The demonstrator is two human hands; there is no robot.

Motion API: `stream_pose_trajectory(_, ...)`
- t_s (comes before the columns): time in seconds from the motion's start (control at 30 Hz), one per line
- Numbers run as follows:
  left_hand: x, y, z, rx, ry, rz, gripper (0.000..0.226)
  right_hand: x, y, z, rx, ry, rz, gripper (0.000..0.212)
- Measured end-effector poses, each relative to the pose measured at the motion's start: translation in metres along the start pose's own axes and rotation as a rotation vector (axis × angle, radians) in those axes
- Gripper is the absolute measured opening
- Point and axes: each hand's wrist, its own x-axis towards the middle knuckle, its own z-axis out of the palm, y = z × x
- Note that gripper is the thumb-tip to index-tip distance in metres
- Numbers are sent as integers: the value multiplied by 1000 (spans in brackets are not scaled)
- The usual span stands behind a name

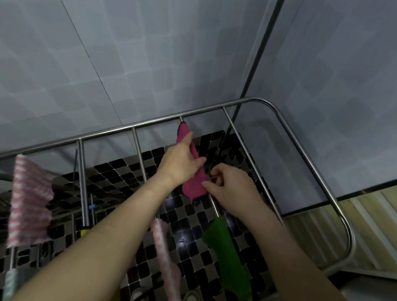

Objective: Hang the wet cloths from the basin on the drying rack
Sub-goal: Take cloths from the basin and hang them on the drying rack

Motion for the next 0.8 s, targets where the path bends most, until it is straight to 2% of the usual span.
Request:
stream_pose_trajectory(0.07,-7,6,-4,38,41,35,70,-12,10,-9,60,-109,39,27)
stream_pose_trajectory(0.13,-26,14,-7,78,65,89,35,-29,26,-14,100,-286,56,20)
stream_pose_trajectory(0.2,-48,17,-7,194,-140,89,9,-38,43,-11,123,-386,15,22)
stream_pose_trajectory(0.27,-70,16,3,328,-430,81,10,-41,54,-3,178,-435,-12,24)
stream_pose_trajectory(0.33,-81,12,16,378,-531,86,12,-39,60,4,234,-453,-15,22)
stream_pose_trajectory(0.53,-87,-3,35,261,-394,37,10,-41,72,11,228,-384,-2,7)
stream_pose_trajectory(0.6,-90,-6,36,283,-344,48,10,-40,69,9,164,-327,-15,9)
stream_pose_trajectory(0.67,-93,-7,40,343,-284,79,11,-42,64,5,130,-267,-17,3)
stream_pose_trajectory(0.8,-100,-5,45,362,-238,79,7,-50,59,6,160,-232,5,3)
